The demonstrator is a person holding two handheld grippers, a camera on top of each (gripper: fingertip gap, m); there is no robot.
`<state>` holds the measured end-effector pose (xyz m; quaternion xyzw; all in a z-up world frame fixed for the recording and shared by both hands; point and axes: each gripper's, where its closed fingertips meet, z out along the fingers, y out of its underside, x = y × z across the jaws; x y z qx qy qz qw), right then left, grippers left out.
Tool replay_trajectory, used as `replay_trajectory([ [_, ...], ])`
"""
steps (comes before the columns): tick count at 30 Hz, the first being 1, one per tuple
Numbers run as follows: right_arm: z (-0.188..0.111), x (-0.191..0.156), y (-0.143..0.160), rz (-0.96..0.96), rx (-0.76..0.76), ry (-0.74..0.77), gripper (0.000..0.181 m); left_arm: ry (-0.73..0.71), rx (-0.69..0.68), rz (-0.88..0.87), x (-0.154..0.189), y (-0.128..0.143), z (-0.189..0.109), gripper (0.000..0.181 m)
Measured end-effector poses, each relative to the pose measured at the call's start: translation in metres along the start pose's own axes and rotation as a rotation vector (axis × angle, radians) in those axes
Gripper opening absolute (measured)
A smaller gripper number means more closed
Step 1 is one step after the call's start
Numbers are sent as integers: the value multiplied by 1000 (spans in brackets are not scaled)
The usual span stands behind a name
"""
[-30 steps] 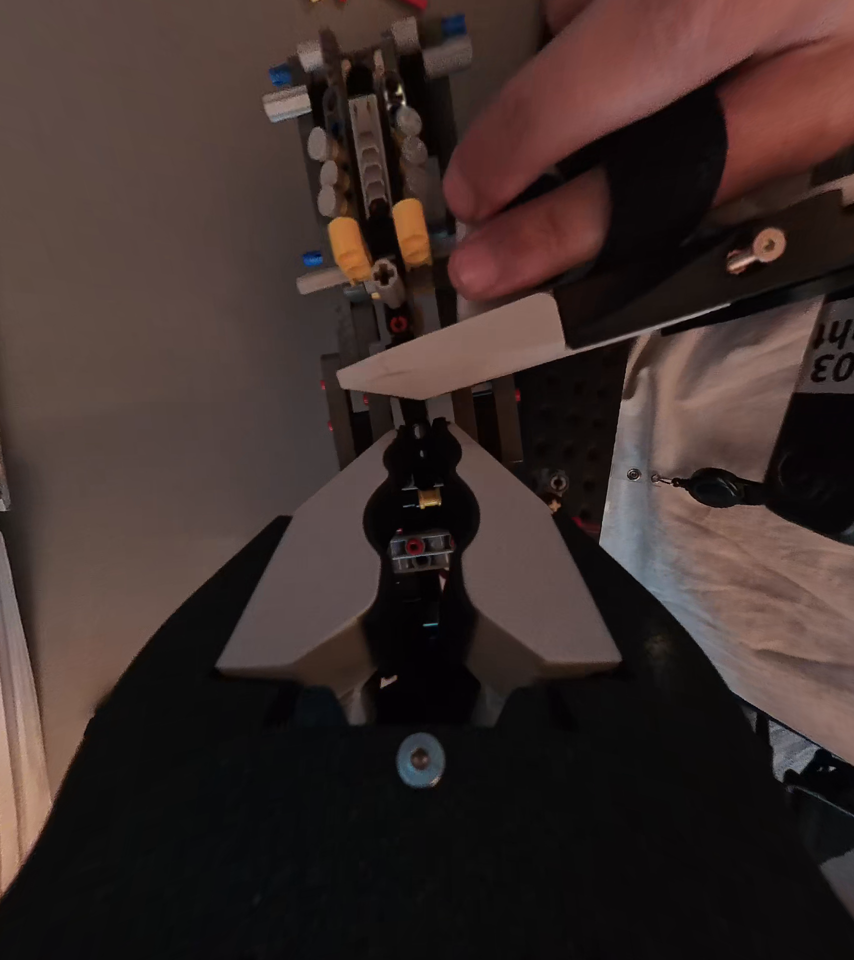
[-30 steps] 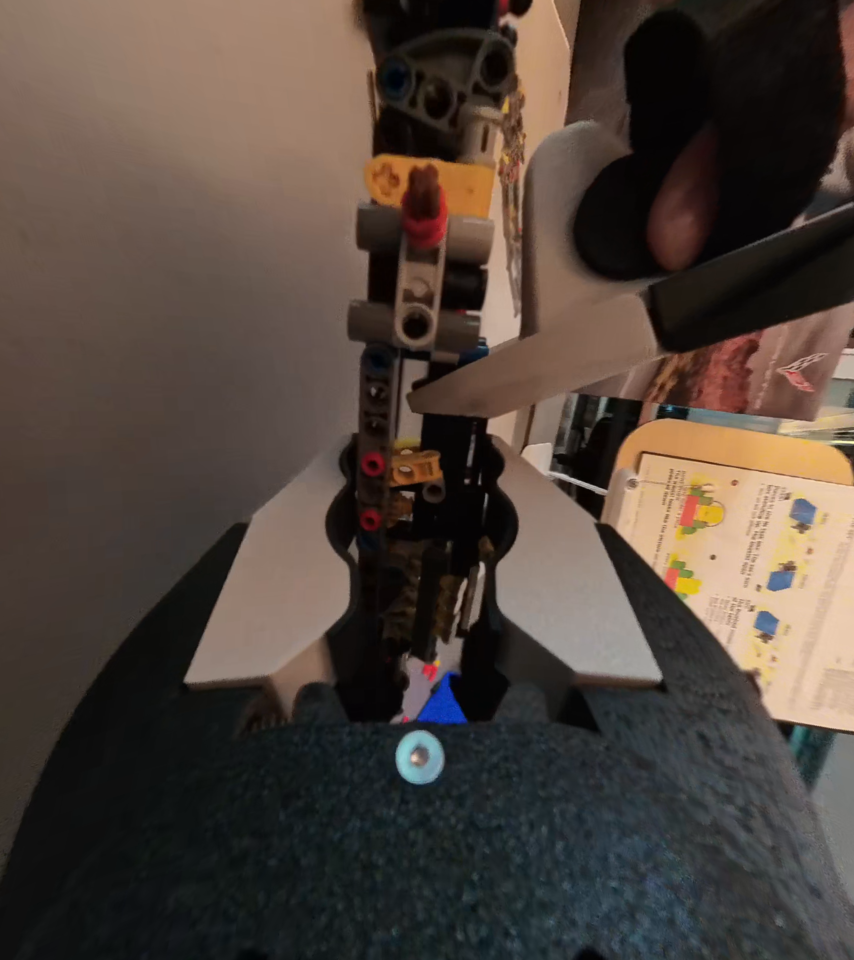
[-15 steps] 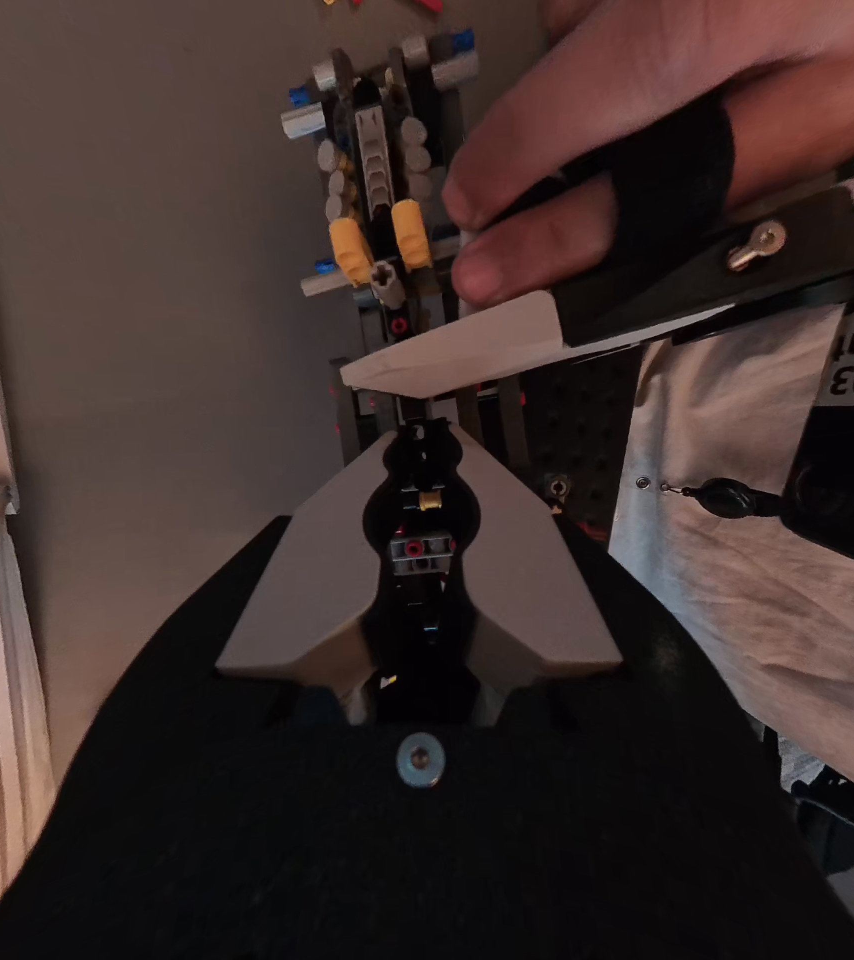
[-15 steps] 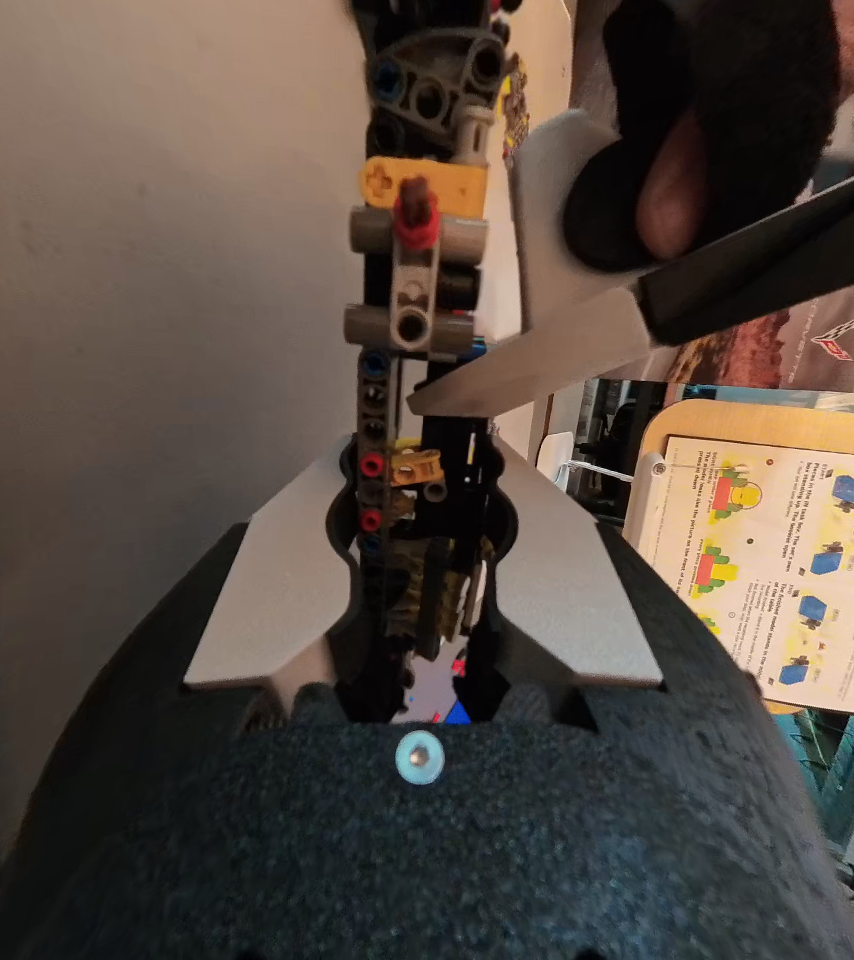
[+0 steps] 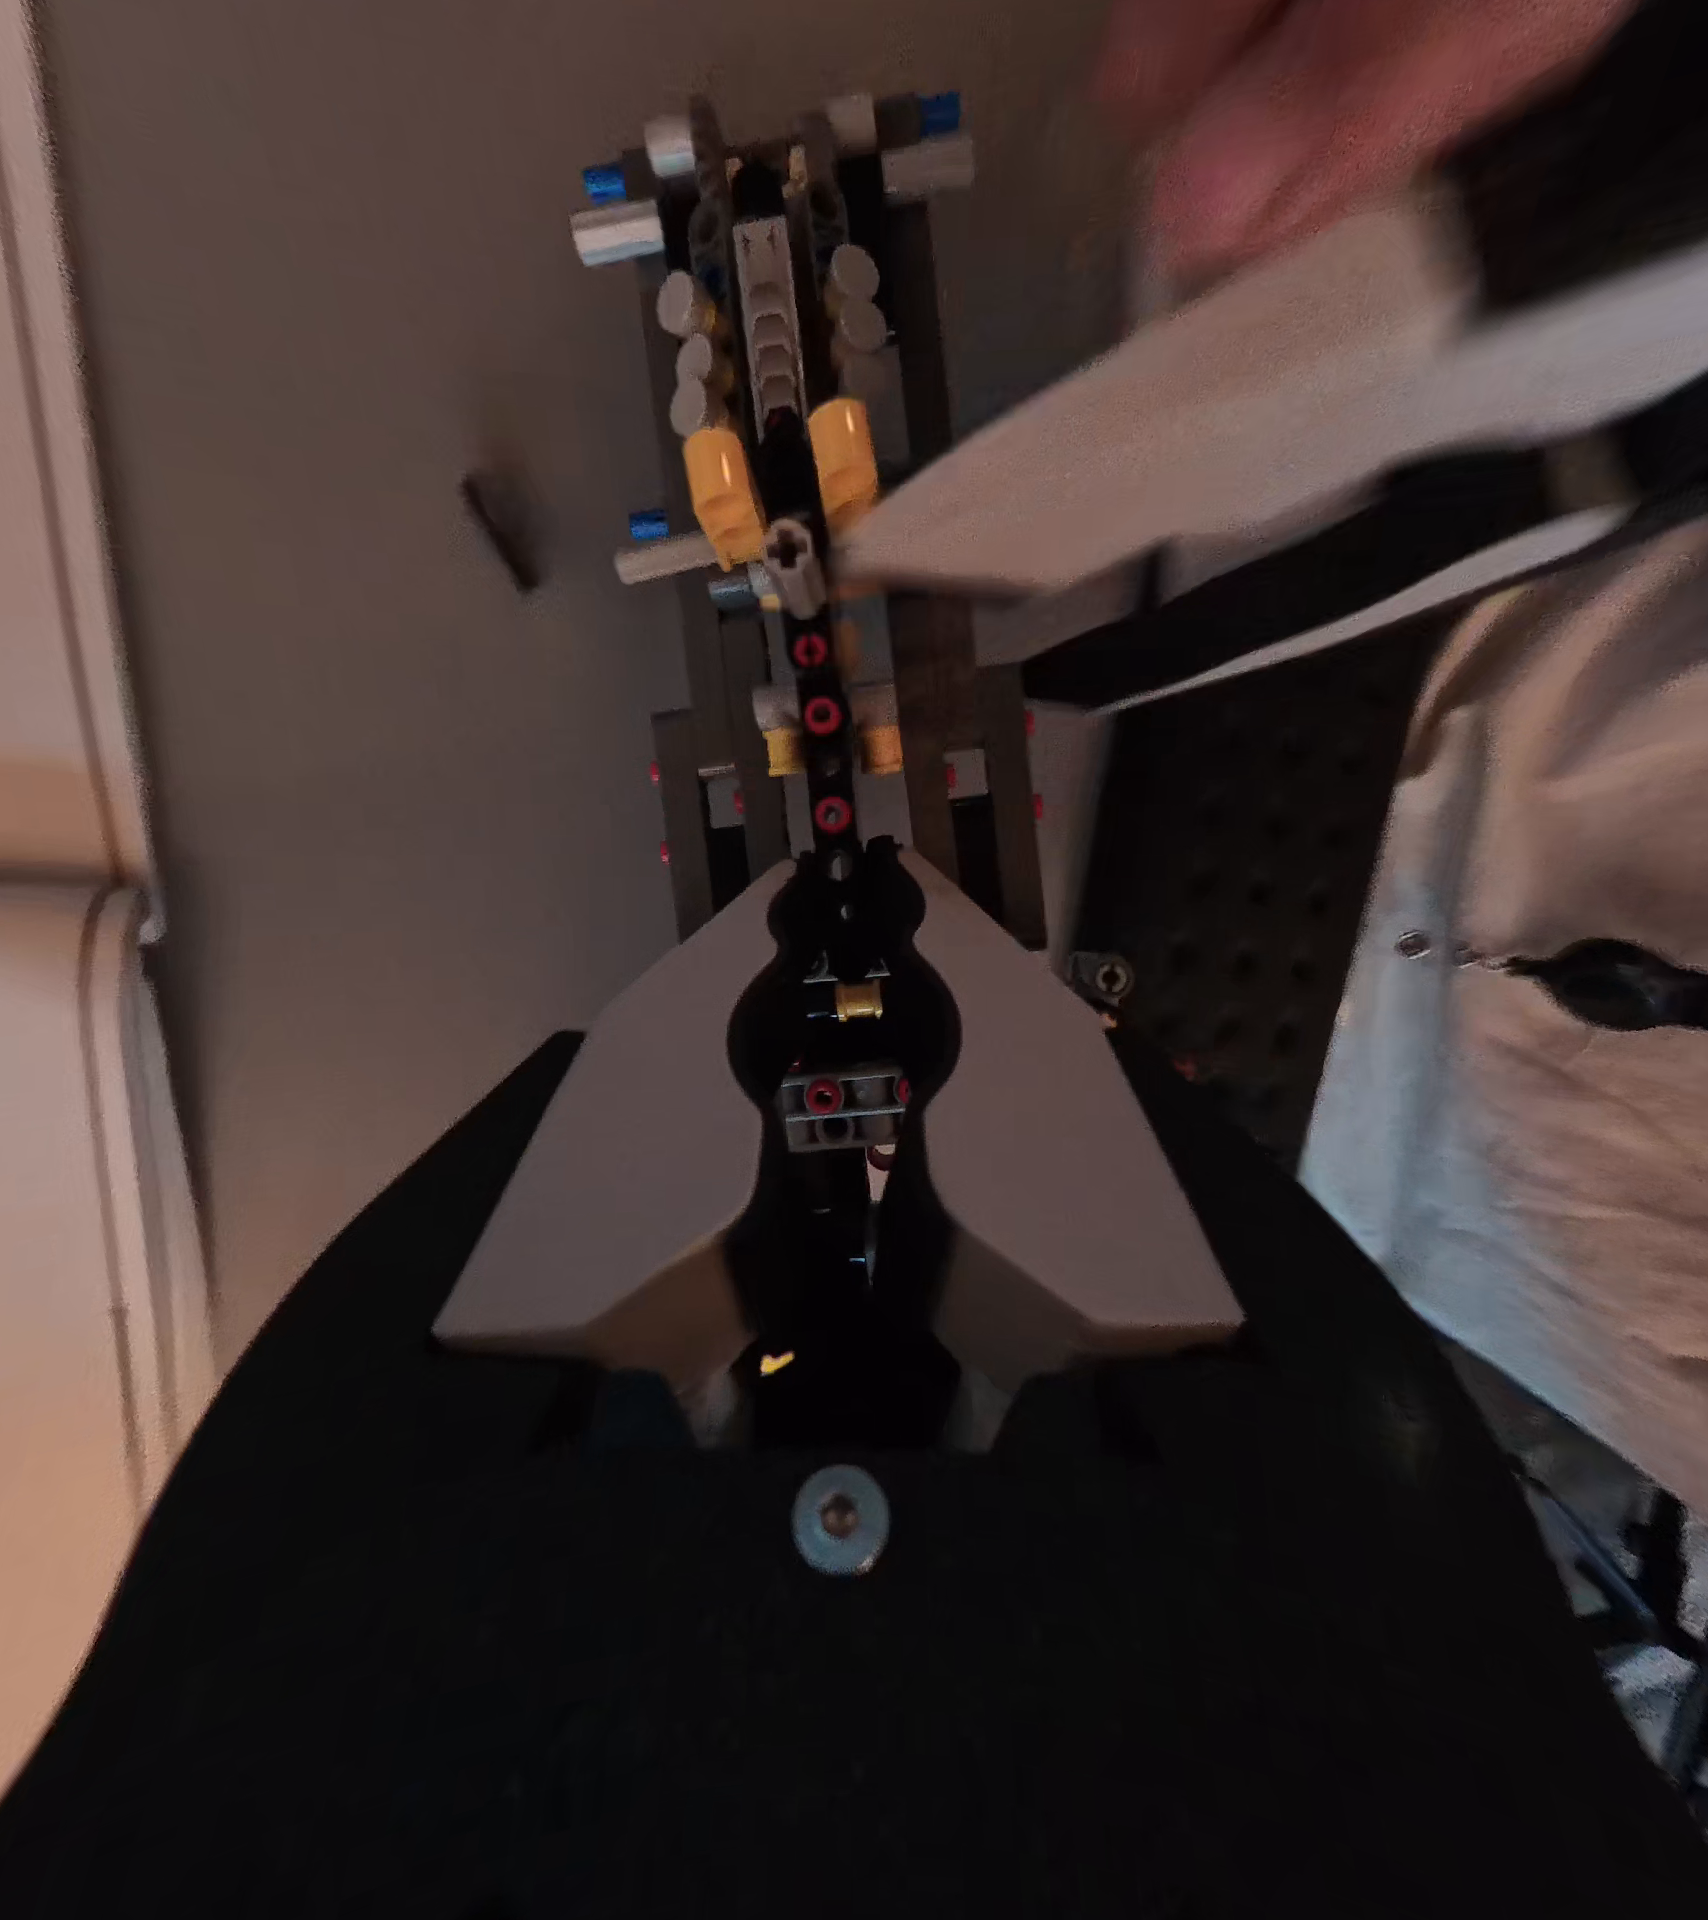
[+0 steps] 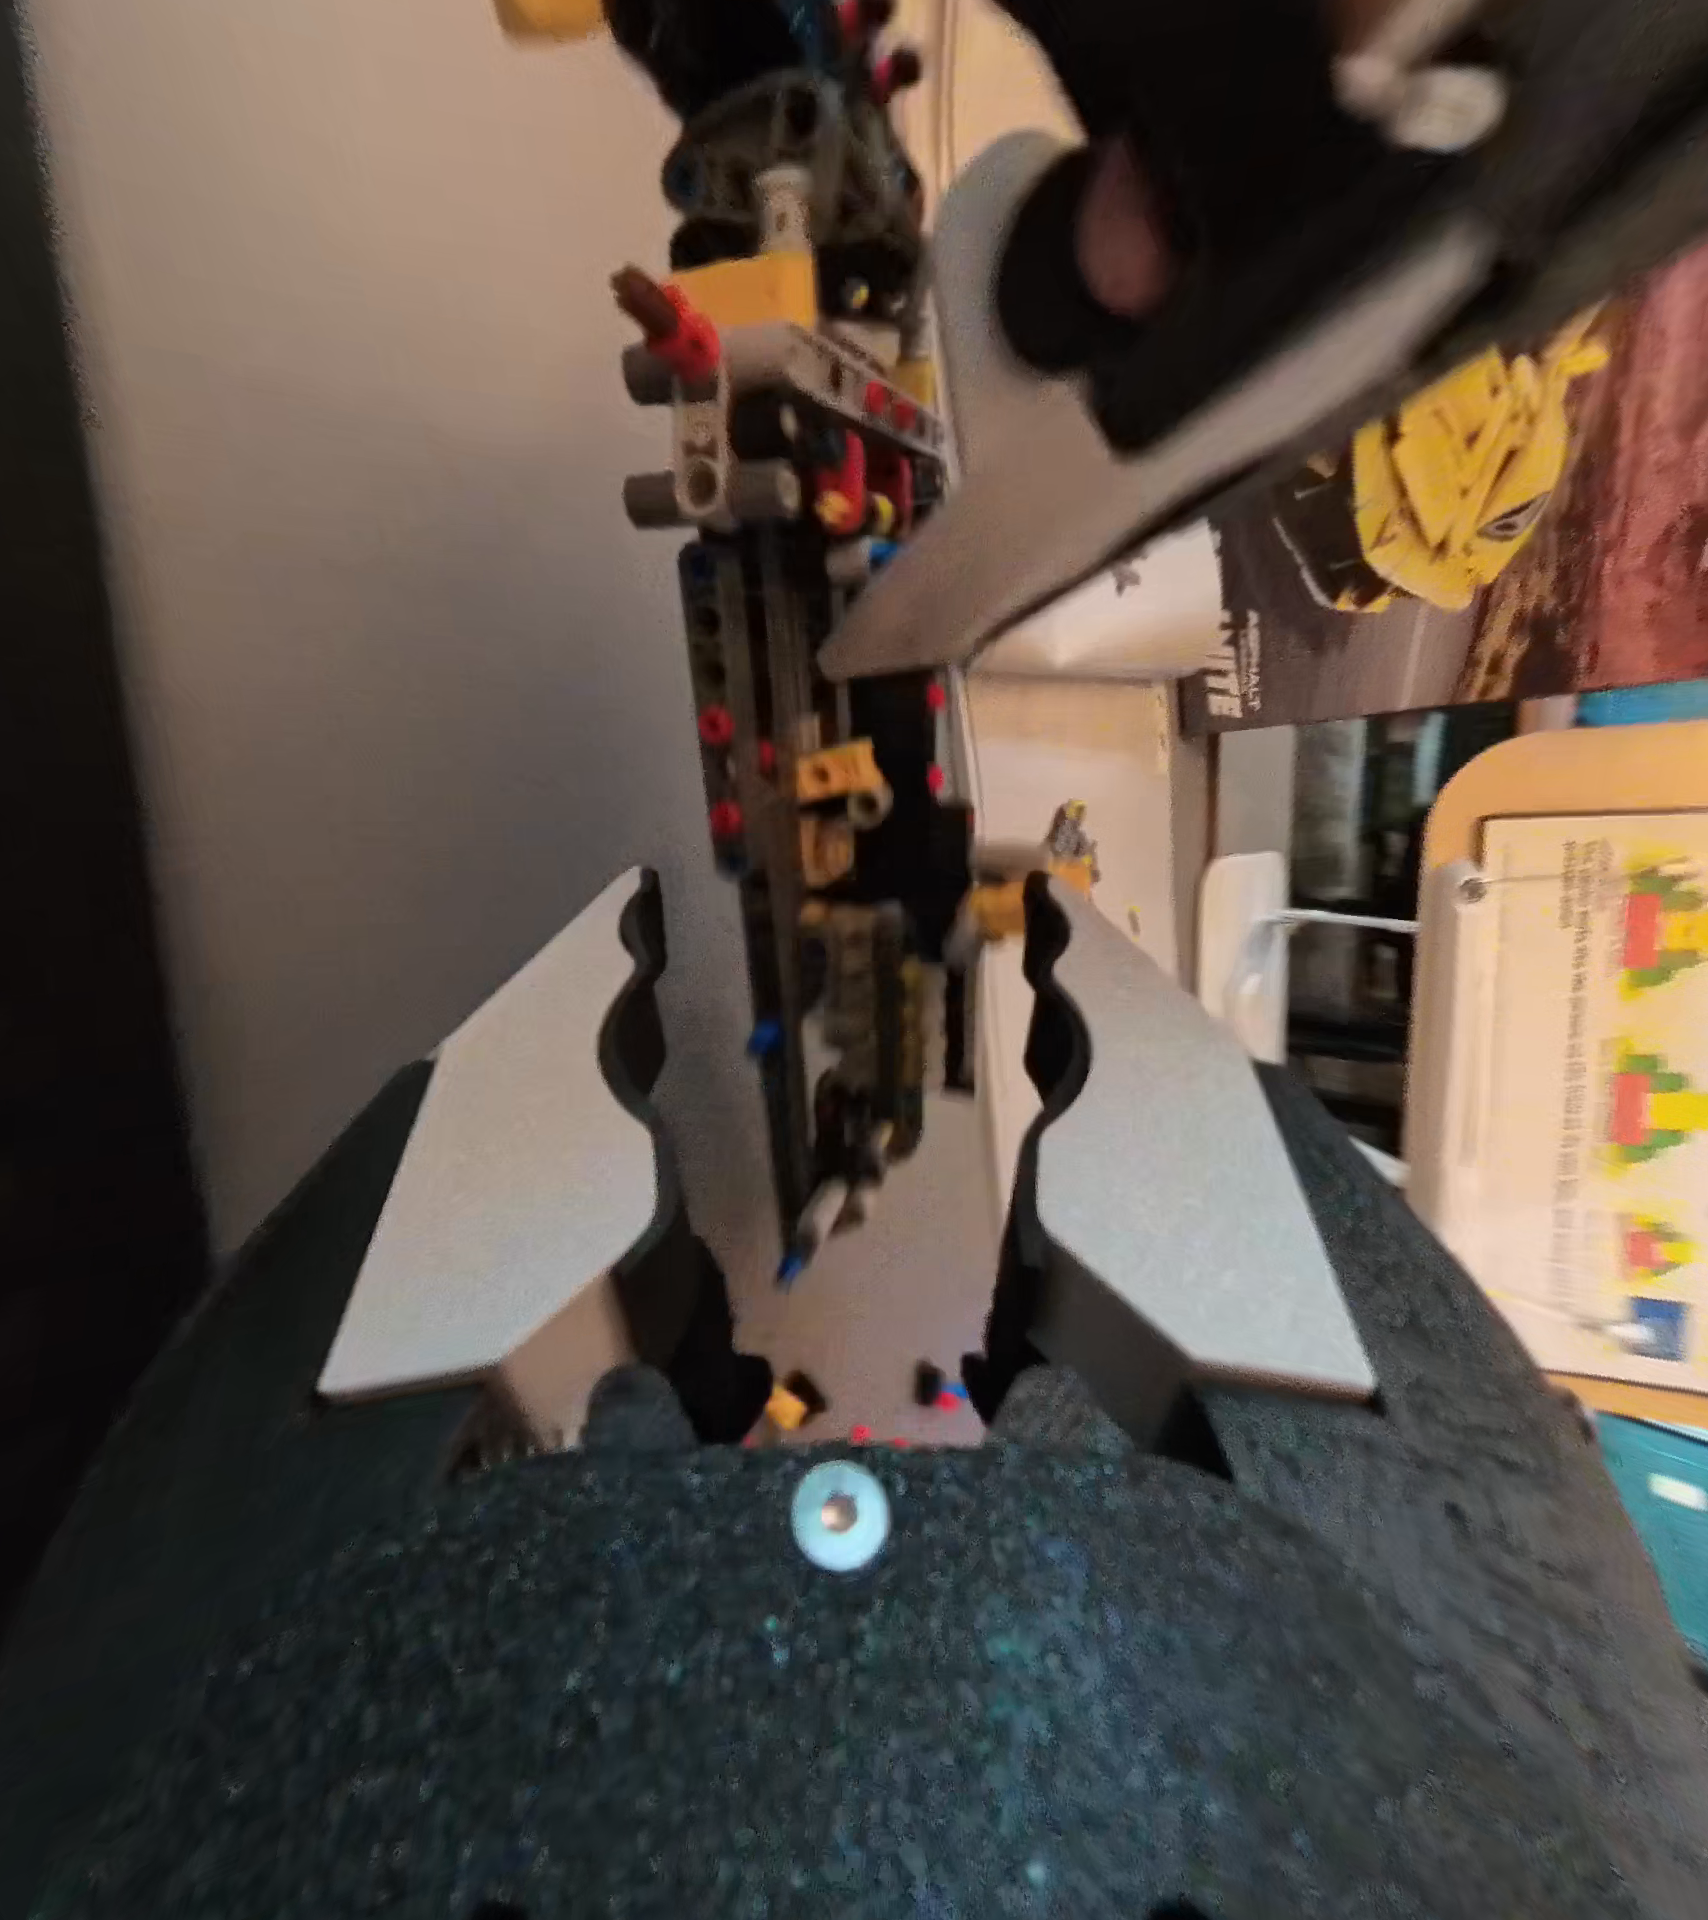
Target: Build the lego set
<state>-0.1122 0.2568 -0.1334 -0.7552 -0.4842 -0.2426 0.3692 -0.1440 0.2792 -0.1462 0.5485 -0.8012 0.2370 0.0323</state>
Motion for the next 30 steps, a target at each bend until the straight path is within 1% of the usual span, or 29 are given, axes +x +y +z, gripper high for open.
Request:
replay_trajectory([
  [2,-21,1,-2,158,110,-53,63,-94,-35,2,-19,17,-1,6],
  [3,-29,-1,-1,233,161,-105,60,-126,-42,6,-27,25,-1,6],
  [5,-32,2,17,380,191,-159,52,-135,-21,26,-32,33,3,6],
  [7,-19,6,45,534,171,-210,42,-130,-1,39,-30,39,9,6],
  [9,5,11,77,702,96,-247,41,-154,24,46,-27,45,11,6],
  [10,17,8,86,751,71,-292,41,-161,36,42,-24,49,11,6],
  [11,26,5,88,779,77,-335,40,-168,49,59,-19,54,11,6],
  [13,40,8,87,780,122,-373,28,-193,70,140,-14,61,14,6],
  [14,46,14,87,774,141,-369,23,-195,72,157,-13,64,17,6],
  [15,51,19,87,765,152,-378,23,-192,72,173,-13,67,21,6],
  [16,55,19,83,729,161,-426,24,-196,83,216,-12,68,24,6],
  [17,57,17,77,667,175,-480,28,-192,102,255,-11,67,28,6],
  [19,67,8,71,521,164,-533,31,-166,127,262,-8,62,33,6],
  [21,78,2,67,403,151,-545,29,-183,138,281,-10,54,34,5],
  [23,88,-1,69,340,134,-557,25,-203,131,307,-11,47,37,5],
  [27,93,-3,66,375,148,-658,19,-233,151,297,-11,32,45,6],
  [29,90,-7,64,387,150,-700,9,-236,168,270,-10,27,47,5],
  [30,90,-7,64,389,155,-697,9,-231,183,258,-8,25,48,5],
])
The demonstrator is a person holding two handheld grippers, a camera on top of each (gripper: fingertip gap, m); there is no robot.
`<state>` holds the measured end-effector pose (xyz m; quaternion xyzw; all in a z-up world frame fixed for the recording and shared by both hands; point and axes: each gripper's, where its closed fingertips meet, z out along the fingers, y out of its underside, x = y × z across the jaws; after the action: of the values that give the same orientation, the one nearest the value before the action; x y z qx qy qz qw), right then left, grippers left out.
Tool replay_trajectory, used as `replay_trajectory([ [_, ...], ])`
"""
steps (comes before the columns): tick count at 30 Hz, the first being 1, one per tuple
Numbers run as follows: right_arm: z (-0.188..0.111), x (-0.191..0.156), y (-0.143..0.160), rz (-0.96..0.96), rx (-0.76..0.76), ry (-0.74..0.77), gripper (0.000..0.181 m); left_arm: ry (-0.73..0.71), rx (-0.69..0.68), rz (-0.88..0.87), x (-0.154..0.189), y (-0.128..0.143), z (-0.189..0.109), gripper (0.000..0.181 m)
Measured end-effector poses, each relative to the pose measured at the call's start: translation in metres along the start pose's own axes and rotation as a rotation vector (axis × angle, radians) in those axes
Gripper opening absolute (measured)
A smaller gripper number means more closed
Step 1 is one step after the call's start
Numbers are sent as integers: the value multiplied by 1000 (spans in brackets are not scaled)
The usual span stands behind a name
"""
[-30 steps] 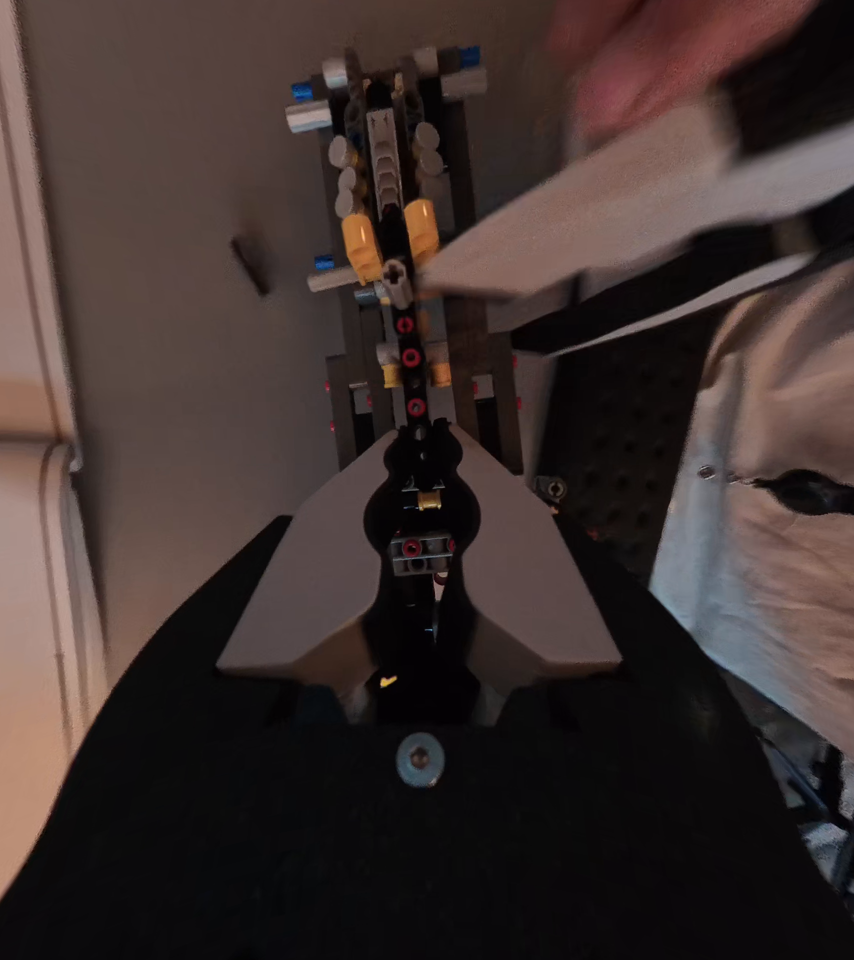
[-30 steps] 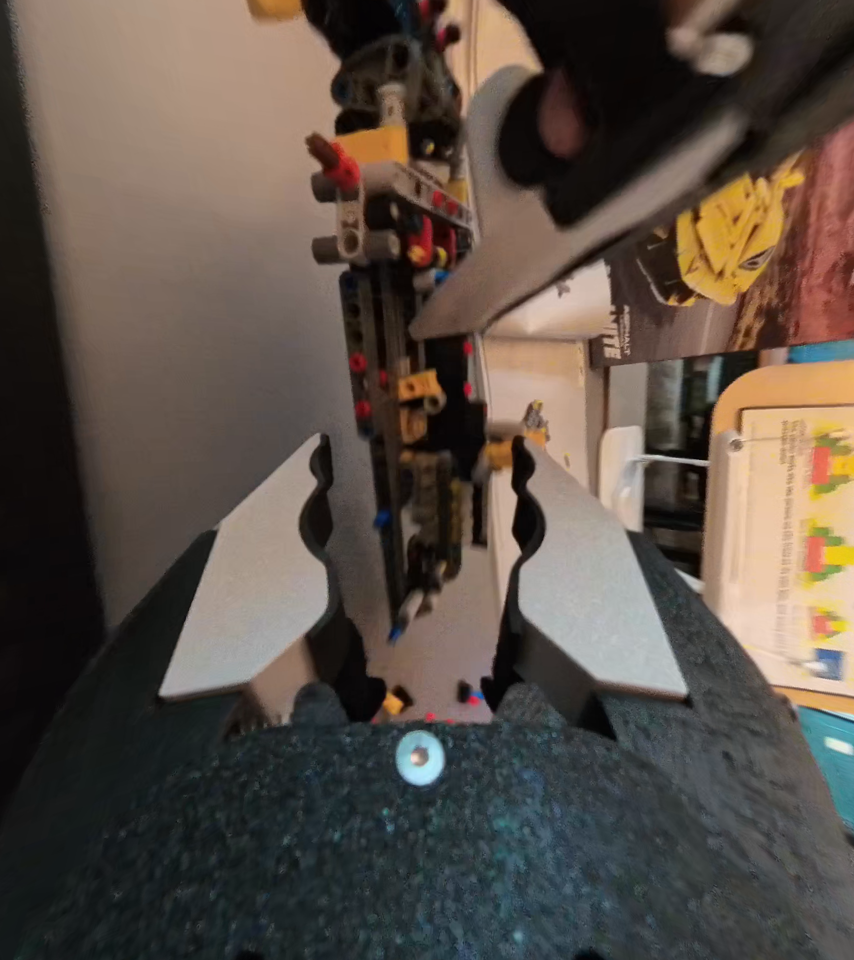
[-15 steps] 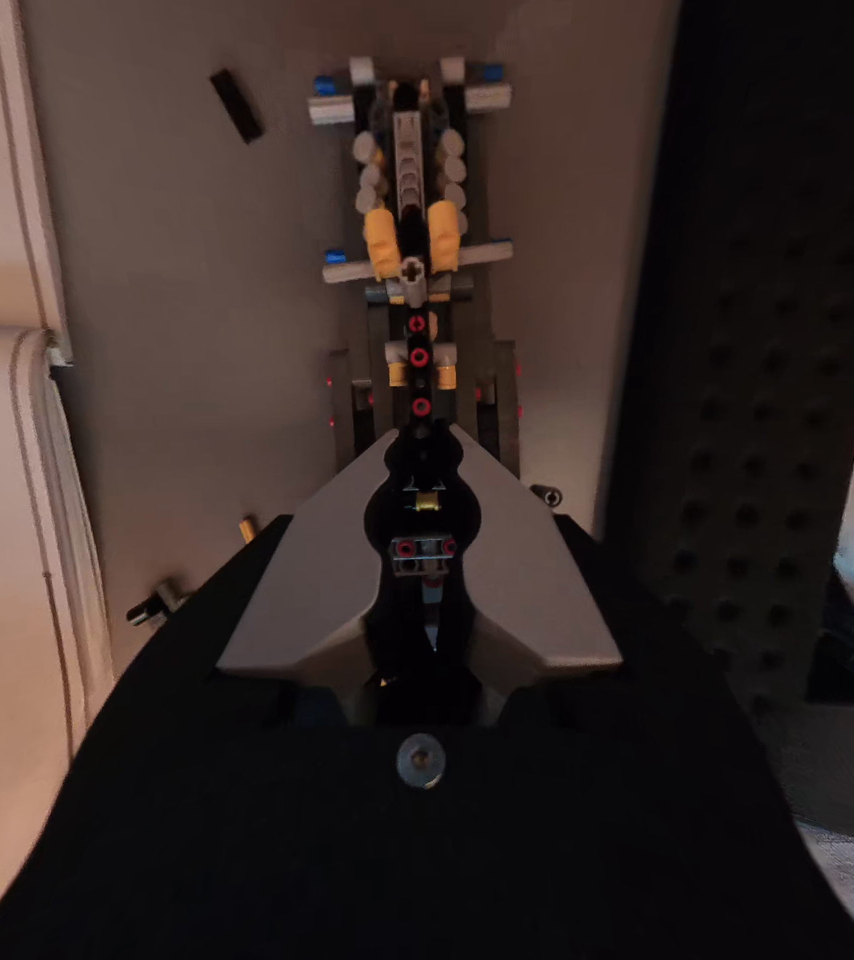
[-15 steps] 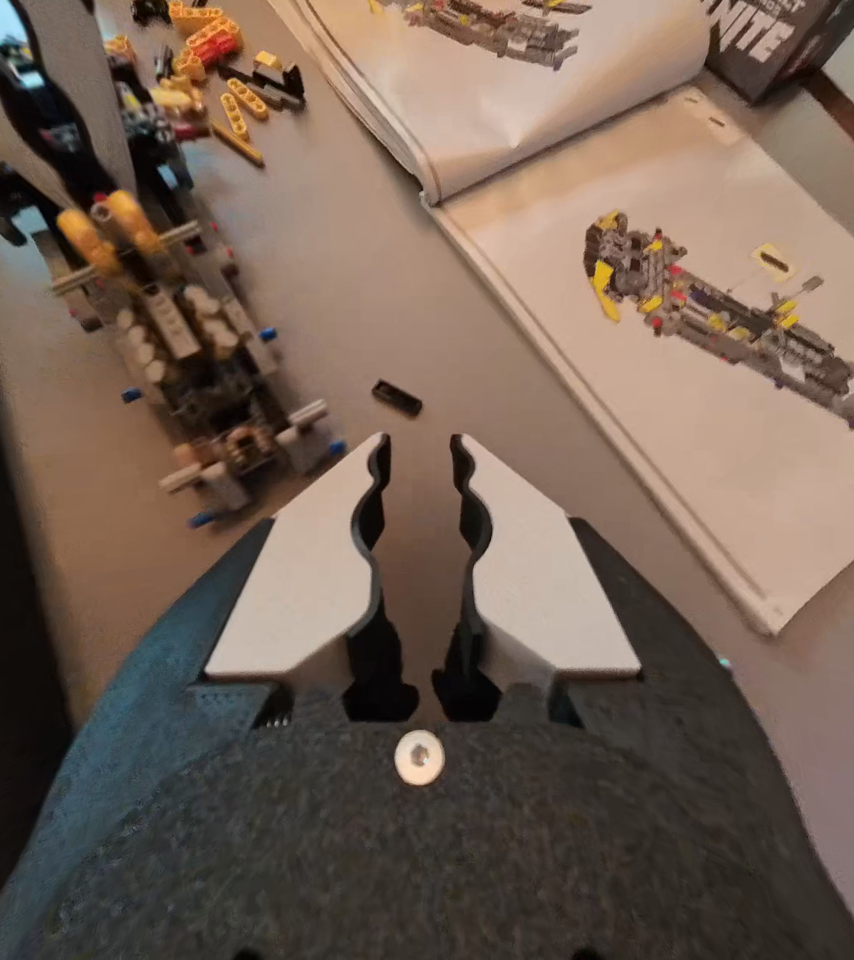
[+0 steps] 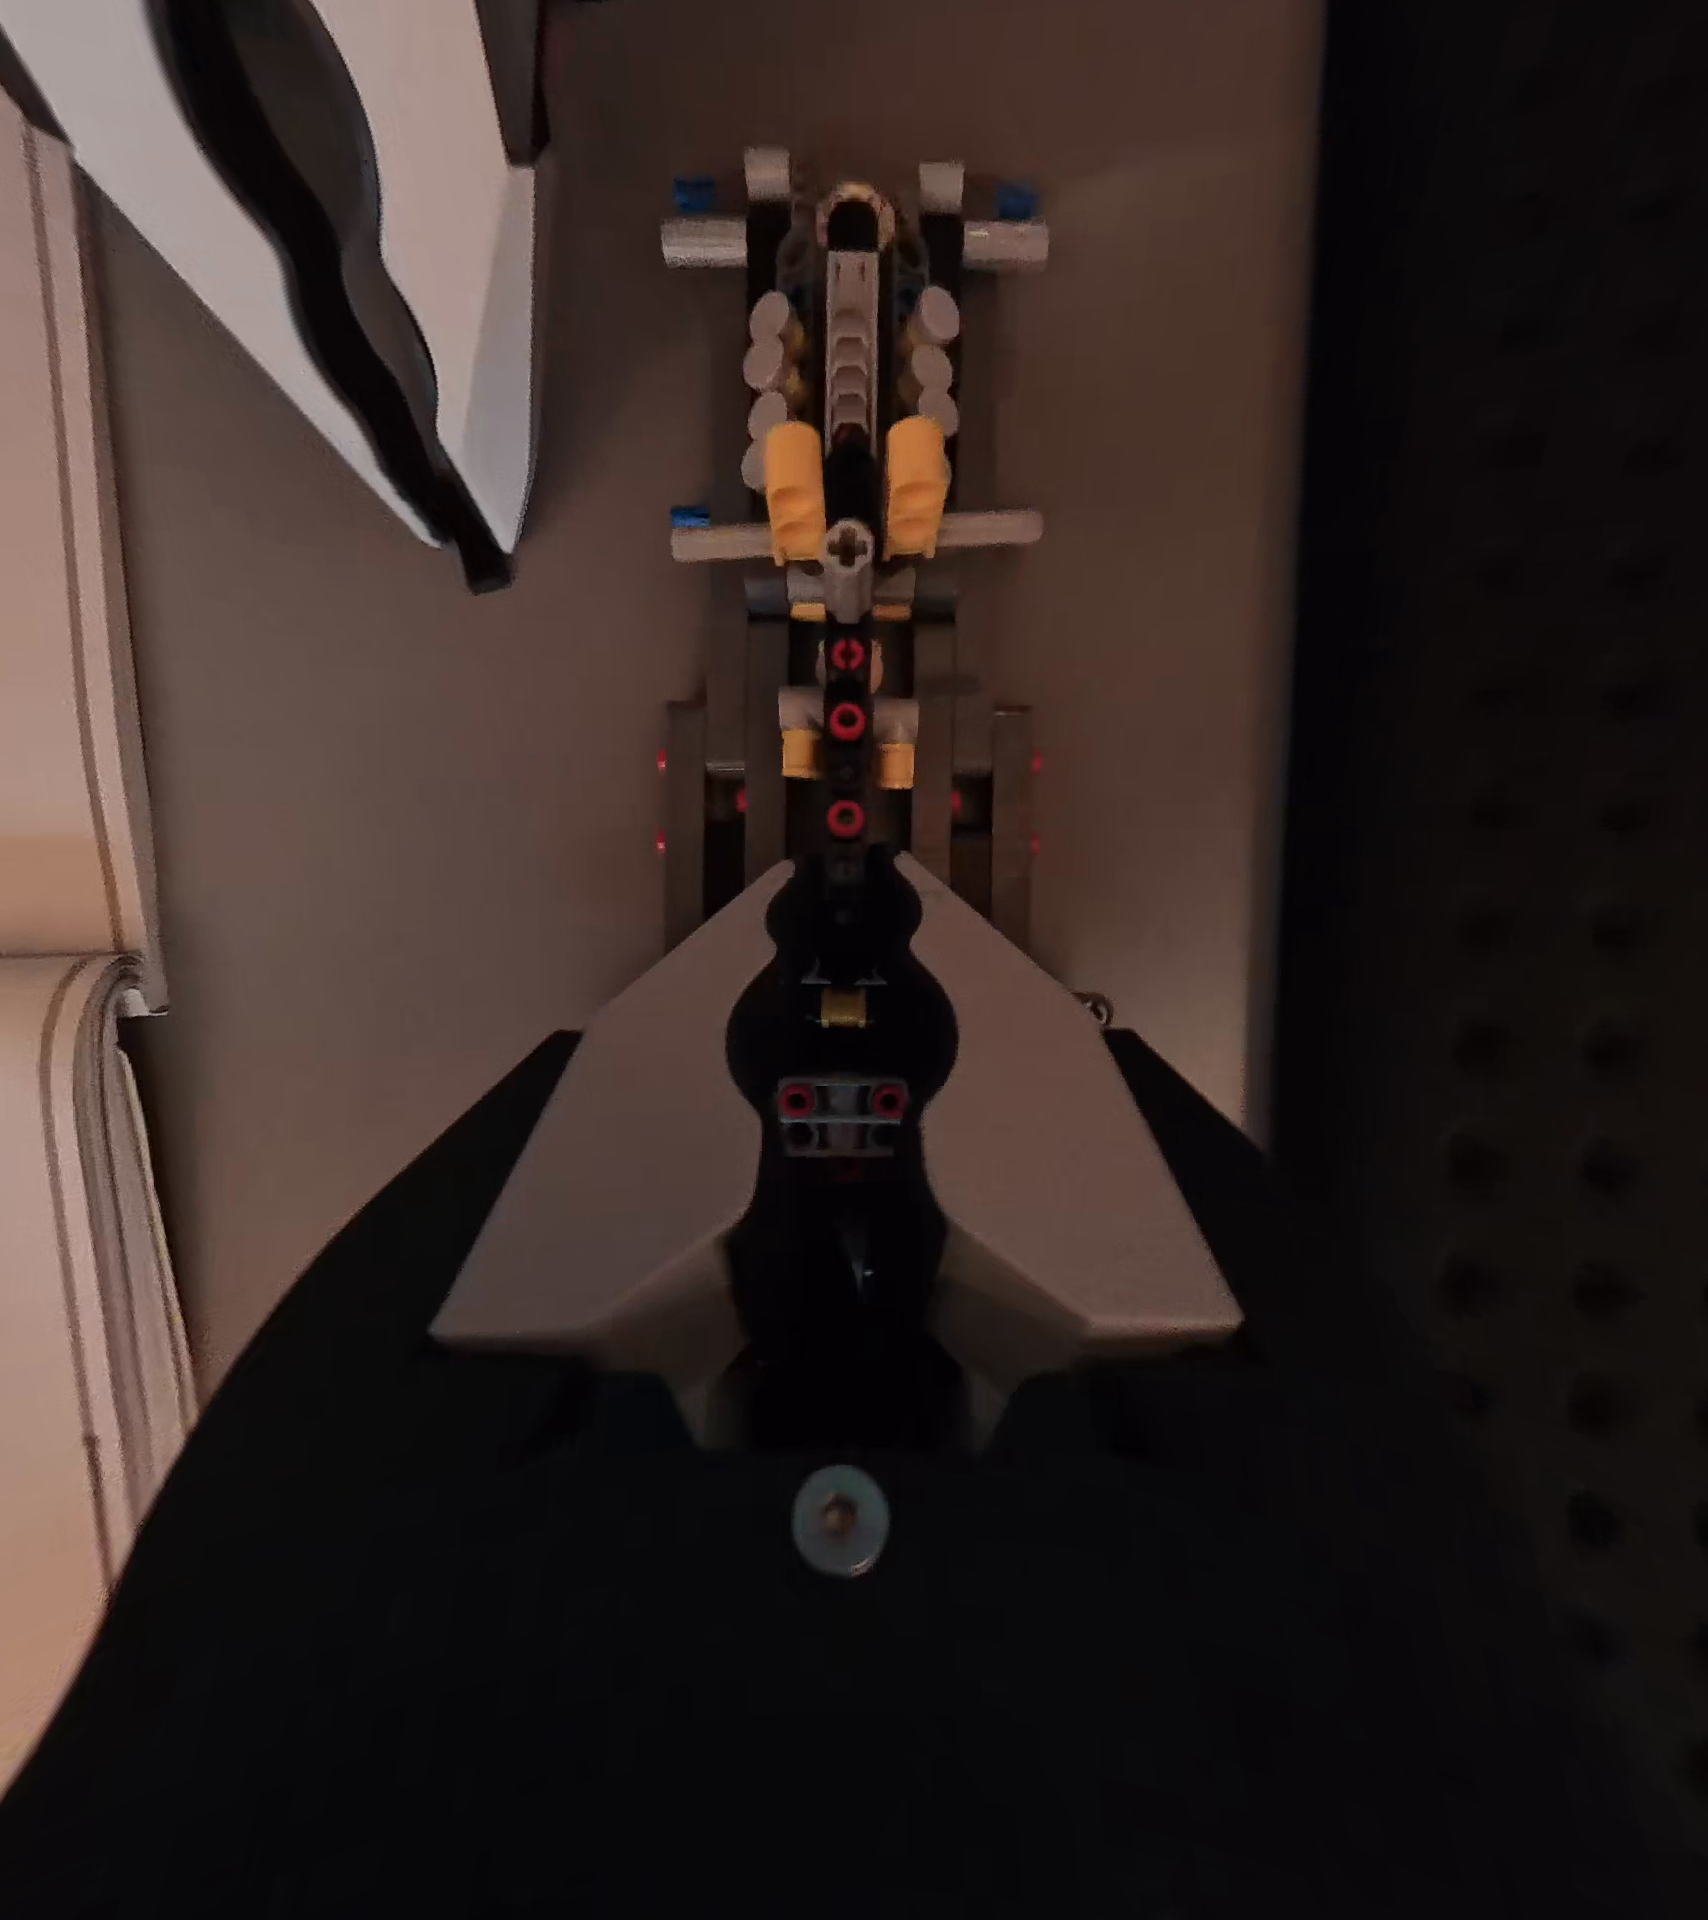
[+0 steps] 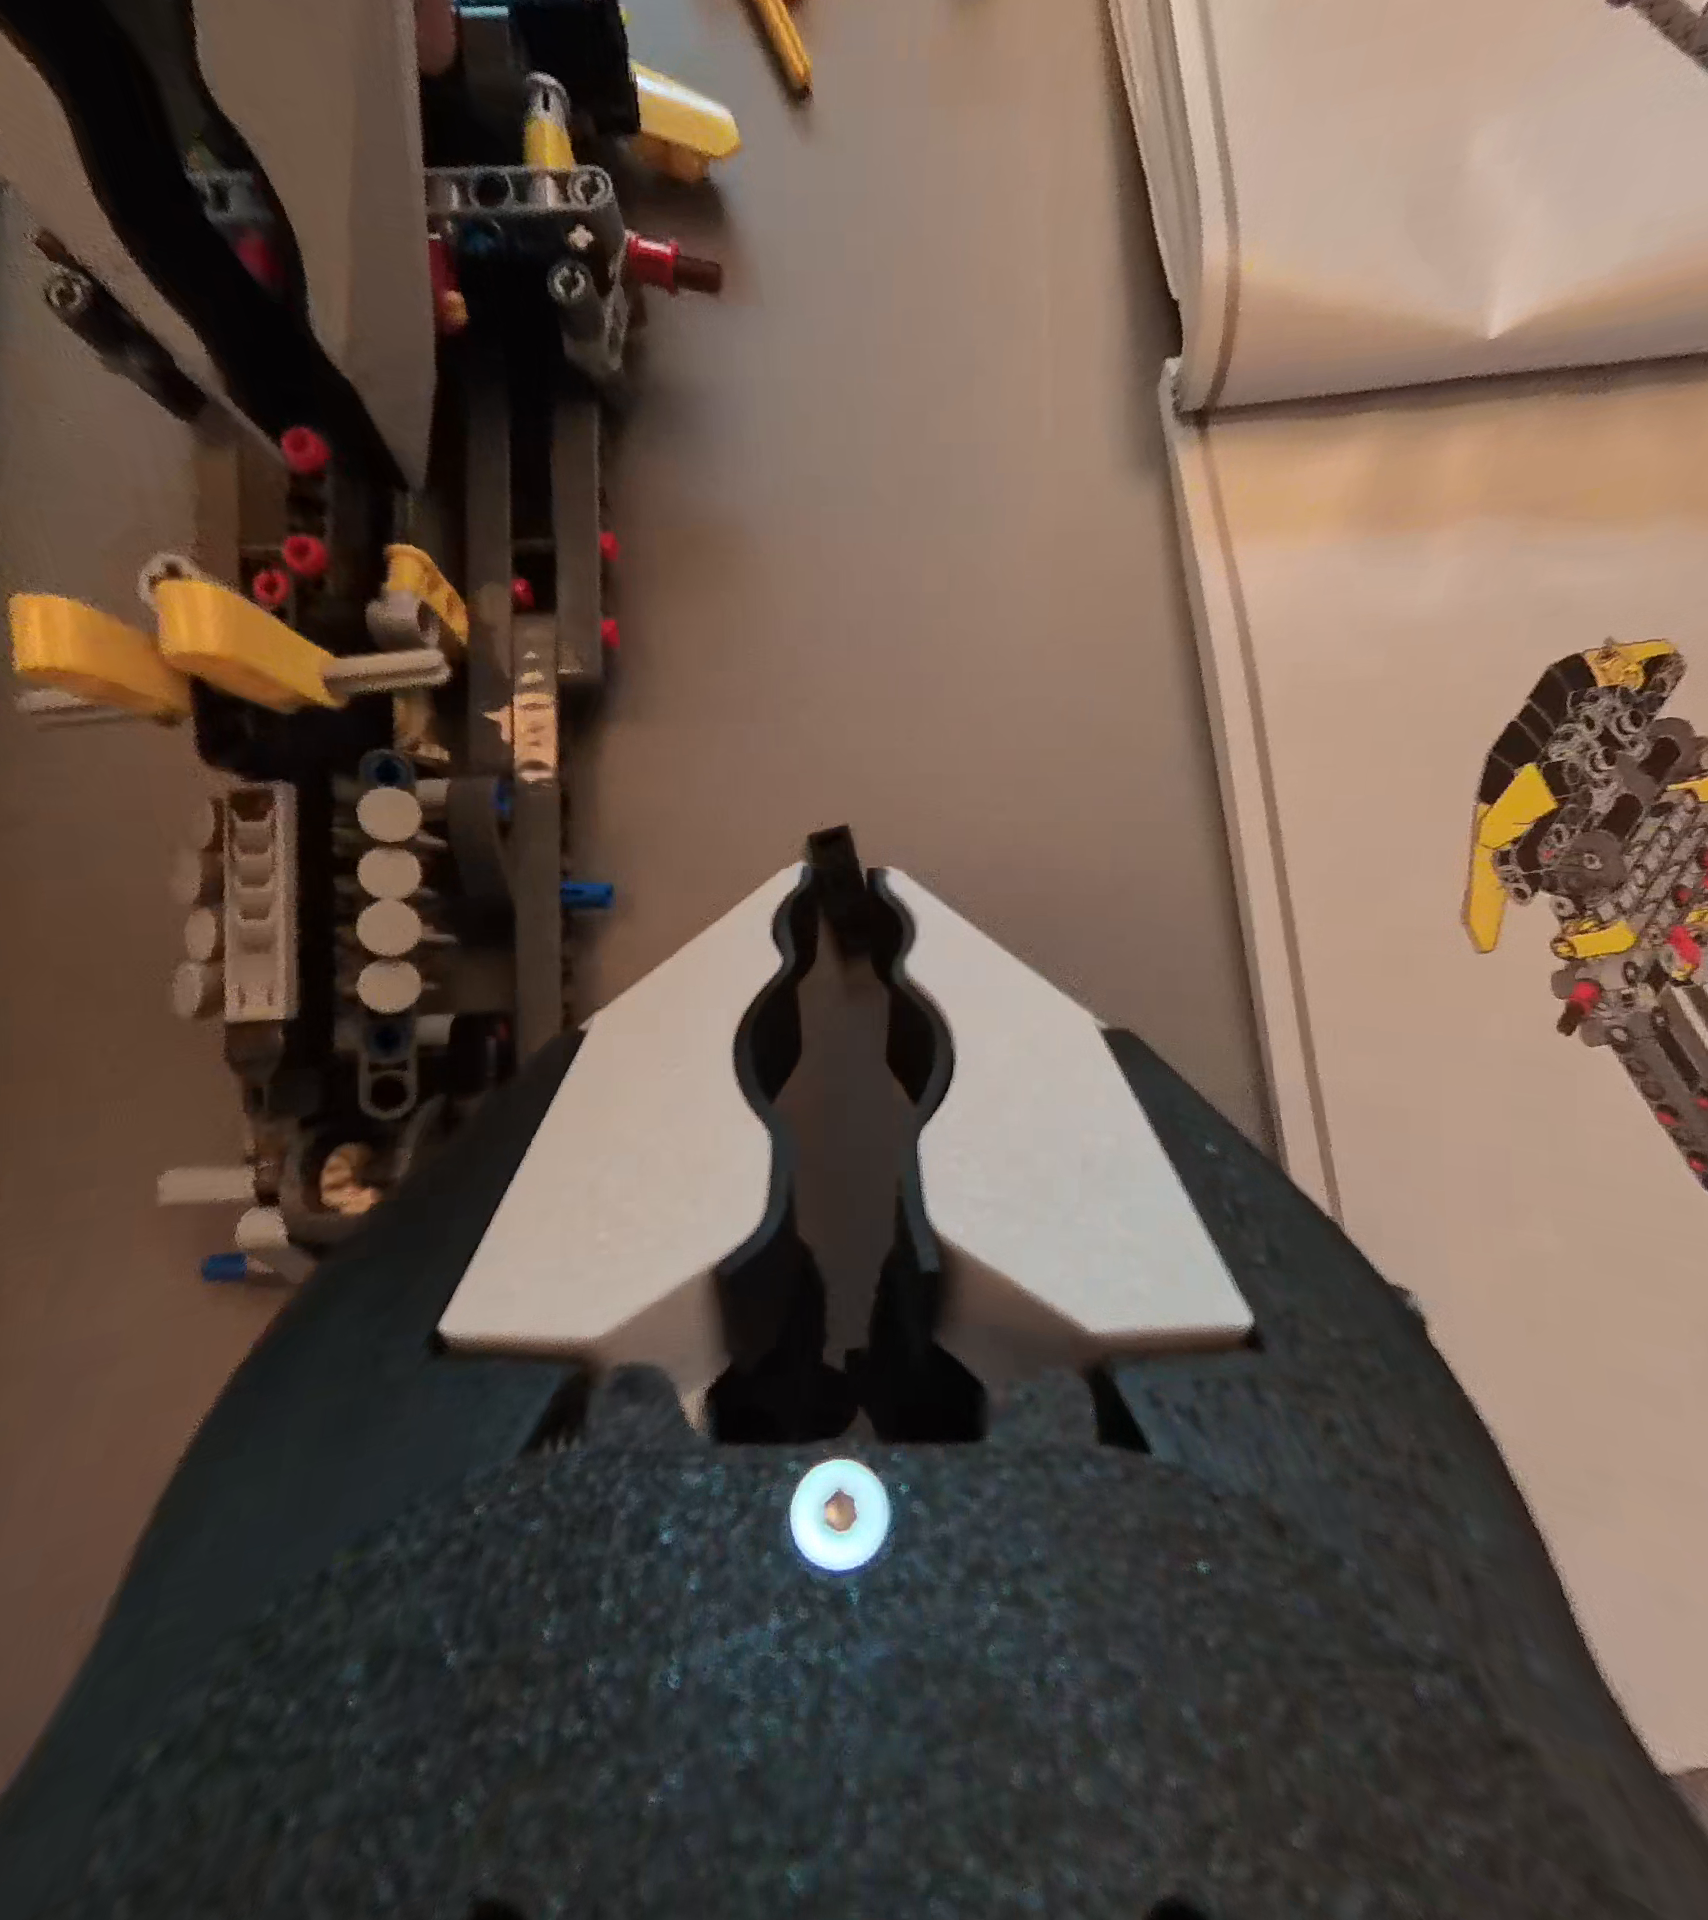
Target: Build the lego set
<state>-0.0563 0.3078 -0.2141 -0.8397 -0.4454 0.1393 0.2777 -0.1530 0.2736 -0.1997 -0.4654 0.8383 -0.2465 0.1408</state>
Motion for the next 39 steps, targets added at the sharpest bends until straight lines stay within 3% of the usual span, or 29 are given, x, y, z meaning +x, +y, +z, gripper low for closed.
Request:
replay_trajectory([
  [6,-2,3,-1,-44,-23,89,8,143,190,-125,6,-26,-19,22],
  [10,-33,20,-29,-169,56,359,7,170,339,-299,-25,-49,-44,24],
  [15,-71,2,-80,-441,105,691,7,303,557,-453,-49,-76,-78,22],
  [21,-73,-29,-107,-633,114,831,7,284,546,-379,-43,-75,-81,14],
  [27,-70,-38,-115,-663,124,851,7,253,520,-366,-40,-64,-79,13],
  [32,-63,-42,-113,-638,131,820,8,239,492,-300,-32,-60,-72,0],
  [34,-61,-47,-107,-529,159,747,11,203,466,-234,-27,-56,-69,1],
  [35,-62,-51,-103,-451,179,695,23,159,444,-176,-26,-53,-66,0],
  [36,-64,-56,-98,-365,201,639,31,102,413,-110,-24,-48,-62,0],
  [39,-75,-68,-74,-113,267,526,32,-144,307,203,-17,-31,-49,0],
])
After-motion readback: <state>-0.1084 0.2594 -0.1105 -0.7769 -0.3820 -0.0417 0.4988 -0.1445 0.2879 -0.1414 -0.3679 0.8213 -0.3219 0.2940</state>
